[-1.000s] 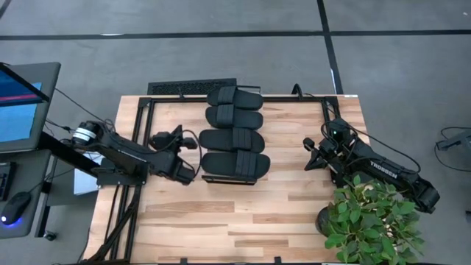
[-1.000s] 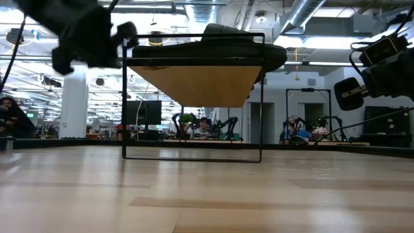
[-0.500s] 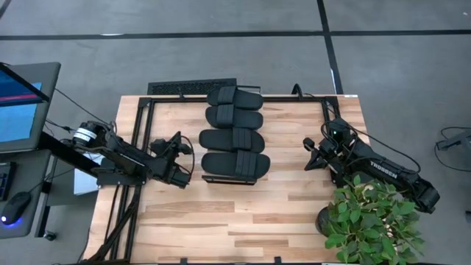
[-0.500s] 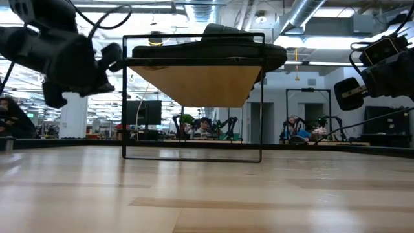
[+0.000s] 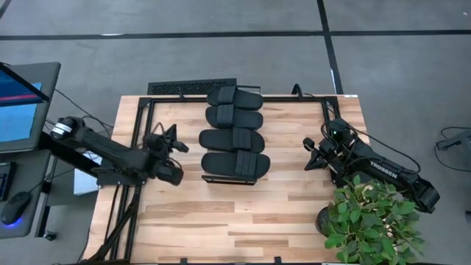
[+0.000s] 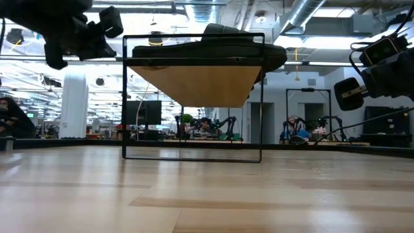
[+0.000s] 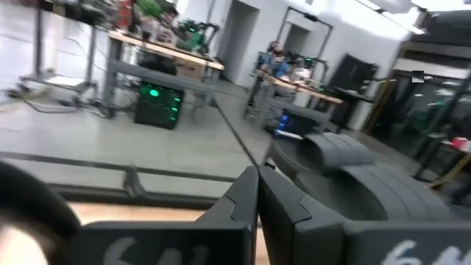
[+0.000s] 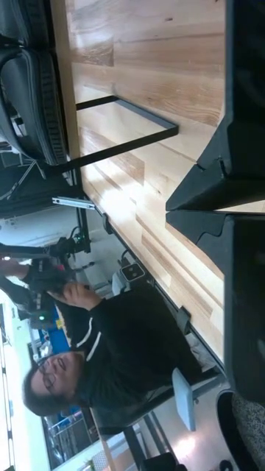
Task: Pick and place slides into the shelf
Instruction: Return to Home Position
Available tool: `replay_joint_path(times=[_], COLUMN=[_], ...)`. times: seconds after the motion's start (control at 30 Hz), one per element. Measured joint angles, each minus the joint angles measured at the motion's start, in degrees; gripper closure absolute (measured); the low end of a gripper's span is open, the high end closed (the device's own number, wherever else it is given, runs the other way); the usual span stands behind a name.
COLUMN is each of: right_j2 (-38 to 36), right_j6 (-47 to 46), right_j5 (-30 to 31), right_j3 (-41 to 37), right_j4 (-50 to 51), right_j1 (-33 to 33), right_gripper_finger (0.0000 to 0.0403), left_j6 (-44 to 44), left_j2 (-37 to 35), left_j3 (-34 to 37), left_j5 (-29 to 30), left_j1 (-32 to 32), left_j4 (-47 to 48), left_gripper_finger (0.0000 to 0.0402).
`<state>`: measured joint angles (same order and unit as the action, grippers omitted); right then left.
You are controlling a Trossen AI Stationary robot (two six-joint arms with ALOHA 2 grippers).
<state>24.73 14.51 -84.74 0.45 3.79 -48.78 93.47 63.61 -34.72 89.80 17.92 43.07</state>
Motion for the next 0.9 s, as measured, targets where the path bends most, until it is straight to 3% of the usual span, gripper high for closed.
replay_joint_path(times=[0.33,0.47,0.67,0.9], right_j2=[0.0,0.0,0.02,0.0], right_j6=[-0.01,-0.01,-0.01,0.0], right_j5=[0.0,0.01,0.01,0.0], right_j3=[0.0,0.01,0.0,0.02], right_j4=[0.0,0.0,0.0,0.0], right_j1=[-0.02,-0.01,-0.02,0.0], right_gripper_finger=[0.0403,0.0403,0.0403,0.0403], left_j6=[-34.83,-37.35,-38.75,-50.5], left_j2=[-12.12,-19.47,-31.66,-45.18], left_j3=[6.85,13.65,21.86,25.31], left_j5=[-0.94,-4.38,-4.39,-3.84], left_j1=[-12.32,-16.64,-20.58,-21.85], left_j4=[-25.61,-30.63,-30.45,-30.48], left_gripper_finger=[0.0401,0.0401,0.0401,0.0401])
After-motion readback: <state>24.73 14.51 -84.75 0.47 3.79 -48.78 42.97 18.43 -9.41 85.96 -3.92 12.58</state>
